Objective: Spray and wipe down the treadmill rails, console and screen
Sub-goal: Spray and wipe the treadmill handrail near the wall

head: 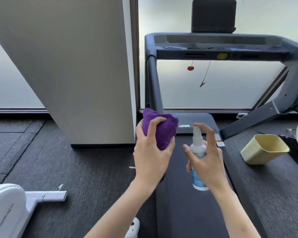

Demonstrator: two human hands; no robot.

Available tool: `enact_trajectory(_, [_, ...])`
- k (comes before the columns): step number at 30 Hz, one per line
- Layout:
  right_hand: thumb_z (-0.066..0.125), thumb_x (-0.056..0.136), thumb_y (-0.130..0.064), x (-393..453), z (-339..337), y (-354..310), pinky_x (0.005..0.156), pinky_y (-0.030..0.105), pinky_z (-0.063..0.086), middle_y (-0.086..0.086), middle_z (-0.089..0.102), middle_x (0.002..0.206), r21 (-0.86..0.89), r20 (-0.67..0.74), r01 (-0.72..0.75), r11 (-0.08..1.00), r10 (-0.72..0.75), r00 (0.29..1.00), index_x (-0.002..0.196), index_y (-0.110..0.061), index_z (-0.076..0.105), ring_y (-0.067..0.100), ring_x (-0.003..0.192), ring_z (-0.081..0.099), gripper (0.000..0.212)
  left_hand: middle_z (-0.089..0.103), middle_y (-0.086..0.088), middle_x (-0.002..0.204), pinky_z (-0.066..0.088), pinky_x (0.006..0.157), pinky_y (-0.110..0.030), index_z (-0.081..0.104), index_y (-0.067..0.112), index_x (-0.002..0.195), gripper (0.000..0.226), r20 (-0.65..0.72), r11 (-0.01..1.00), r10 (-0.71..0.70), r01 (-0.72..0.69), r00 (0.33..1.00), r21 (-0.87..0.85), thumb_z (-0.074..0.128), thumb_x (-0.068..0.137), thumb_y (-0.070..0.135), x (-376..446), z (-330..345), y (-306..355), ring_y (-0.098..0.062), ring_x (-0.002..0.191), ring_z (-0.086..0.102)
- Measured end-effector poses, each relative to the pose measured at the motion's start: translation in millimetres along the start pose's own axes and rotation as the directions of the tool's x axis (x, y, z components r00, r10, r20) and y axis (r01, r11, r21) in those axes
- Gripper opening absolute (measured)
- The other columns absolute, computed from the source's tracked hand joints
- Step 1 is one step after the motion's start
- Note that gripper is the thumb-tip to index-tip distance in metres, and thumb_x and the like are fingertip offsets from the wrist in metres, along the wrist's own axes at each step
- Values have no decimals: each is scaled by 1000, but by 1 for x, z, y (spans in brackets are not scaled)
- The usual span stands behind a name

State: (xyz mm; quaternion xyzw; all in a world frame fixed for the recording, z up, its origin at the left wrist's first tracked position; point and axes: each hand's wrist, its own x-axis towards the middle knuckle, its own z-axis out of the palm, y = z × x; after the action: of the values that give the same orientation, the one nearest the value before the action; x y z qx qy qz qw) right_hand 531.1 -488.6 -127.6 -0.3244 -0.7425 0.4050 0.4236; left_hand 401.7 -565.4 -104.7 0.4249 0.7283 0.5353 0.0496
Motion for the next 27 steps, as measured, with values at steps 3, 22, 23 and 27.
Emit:
enact_trajectory(3, [68, 90, -5, 8, 2, -5, 43, 17, 47, 1, 59, 59, 6, 13, 5, 1000, -5, 1000, 122, -45, 42, 24, 35, 56, 58, 45, 5, 125, 43, 84, -25, 51, 43, 118, 47, 142, 993, -105, 111, 984, -34, 74, 78, 33, 40, -6, -1, -15, 98, 56])
enact_trajectory(22, [69, 89, -5, -8, 4, 11, 42, 20, 48, 7, 57, 60, 42, 29, -31, 999, 30, 999, 118, -52, 42, 27, 34, 55, 62, 43, 6, 136, 38, 87, -4, 40, 45, 135, 59, -90, 977, 113, -127, 990, -171, 66, 82, 48, -28, 7, -37, 3, 117, 50])
enact_trajectory(23, [69, 89, -6, -6, 4, 11, 42, 20, 48, 7, 58, 61, 44, 28, -33, 999, 31, 999, 118, -52, 42, 27, 34, 55, 61, 40, 5, 140, 41, 87, -6, 42, 44, 136, 57, -101, 984, 134, -144, 986, -100, 66, 83, 47, -22, 7, -29, 1, 118, 50])
enact_trajectory(27, [68, 90, -7, -2, 11, 5, 40, 23, 48, 11, 58, 63, 56, 46, -23, 998, 20, 999, 118, -51, 41, 29, 36, 55, 59, 34, 1, 147, 49, 83, -22, 52, 41, 133, 52, -134, 991, 108, -95, 985, 96, 69, 84, 42, -5, 11, -8, -16, 120, 54])
